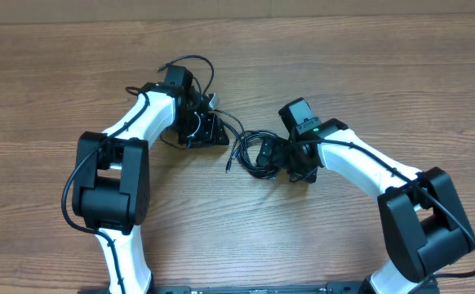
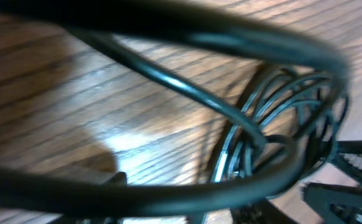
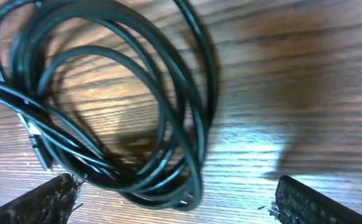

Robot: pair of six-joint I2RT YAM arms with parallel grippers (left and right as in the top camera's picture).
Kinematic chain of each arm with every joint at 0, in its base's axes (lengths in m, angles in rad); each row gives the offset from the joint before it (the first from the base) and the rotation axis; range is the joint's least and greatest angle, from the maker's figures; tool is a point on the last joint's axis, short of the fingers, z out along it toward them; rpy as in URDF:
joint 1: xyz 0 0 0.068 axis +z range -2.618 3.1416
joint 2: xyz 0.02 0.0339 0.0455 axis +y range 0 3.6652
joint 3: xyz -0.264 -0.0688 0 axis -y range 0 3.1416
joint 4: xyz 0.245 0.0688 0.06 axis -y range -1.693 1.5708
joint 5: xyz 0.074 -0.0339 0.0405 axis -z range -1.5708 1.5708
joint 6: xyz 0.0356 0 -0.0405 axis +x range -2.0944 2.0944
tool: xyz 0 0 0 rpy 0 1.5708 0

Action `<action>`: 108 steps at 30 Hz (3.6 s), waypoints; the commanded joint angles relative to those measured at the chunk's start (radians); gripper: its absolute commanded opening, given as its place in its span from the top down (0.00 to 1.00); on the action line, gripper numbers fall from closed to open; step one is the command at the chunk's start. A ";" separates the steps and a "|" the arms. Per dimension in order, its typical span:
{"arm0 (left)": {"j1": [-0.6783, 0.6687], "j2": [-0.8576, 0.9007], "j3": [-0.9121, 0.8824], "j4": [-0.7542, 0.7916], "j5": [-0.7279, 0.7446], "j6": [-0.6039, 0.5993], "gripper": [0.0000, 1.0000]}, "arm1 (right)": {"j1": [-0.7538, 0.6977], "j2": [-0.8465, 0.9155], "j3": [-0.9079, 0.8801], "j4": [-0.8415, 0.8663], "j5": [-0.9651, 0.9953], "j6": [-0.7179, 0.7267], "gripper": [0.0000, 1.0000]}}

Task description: Untangle cables

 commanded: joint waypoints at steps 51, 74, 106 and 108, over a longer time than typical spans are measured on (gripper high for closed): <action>-0.016 0.013 -0.003 0.042 0.698 0.402 0.96 | -0.084 -0.003 -0.010 0.192 -0.382 0.004 0.96; -0.015 0.013 -0.003 0.109 0.455 0.084 0.19 | -0.022 -0.003 -0.010 0.154 -0.126 -0.087 0.96; -0.047 0.013 -0.003 0.035 0.044 -0.112 0.66 | -0.022 -0.003 -0.010 0.169 -0.146 -0.056 0.93; -0.051 0.013 -0.003 0.043 0.087 -0.113 0.67 | -0.022 -0.003 -0.010 0.169 -0.145 -0.056 0.93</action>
